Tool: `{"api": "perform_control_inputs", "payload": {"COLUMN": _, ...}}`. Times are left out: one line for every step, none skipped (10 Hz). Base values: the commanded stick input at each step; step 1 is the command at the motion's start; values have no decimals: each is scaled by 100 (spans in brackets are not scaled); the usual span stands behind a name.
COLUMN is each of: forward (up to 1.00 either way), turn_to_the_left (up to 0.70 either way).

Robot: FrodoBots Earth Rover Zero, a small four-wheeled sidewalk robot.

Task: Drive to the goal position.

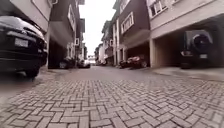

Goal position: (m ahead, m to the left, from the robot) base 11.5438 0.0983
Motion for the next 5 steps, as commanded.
{"api": "perform_control_inputs", "payload": {"forward": 70, "turn_to_the_left": 21}}
{"api": "perform_control_inputs", "payload": {"forward": 70, "turn_to_the_left": 0}}
{"api": "perform_control_inputs", "payload": {"forward": 70, "turn_to_the_left": 0}}
{"api": "perform_control_inputs", "payload": {"forward": 70, "turn_to_the_left": 0}}
{"api": "perform_control_inputs", "payload": {"forward": 70, "turn_to_the_left": 0}}
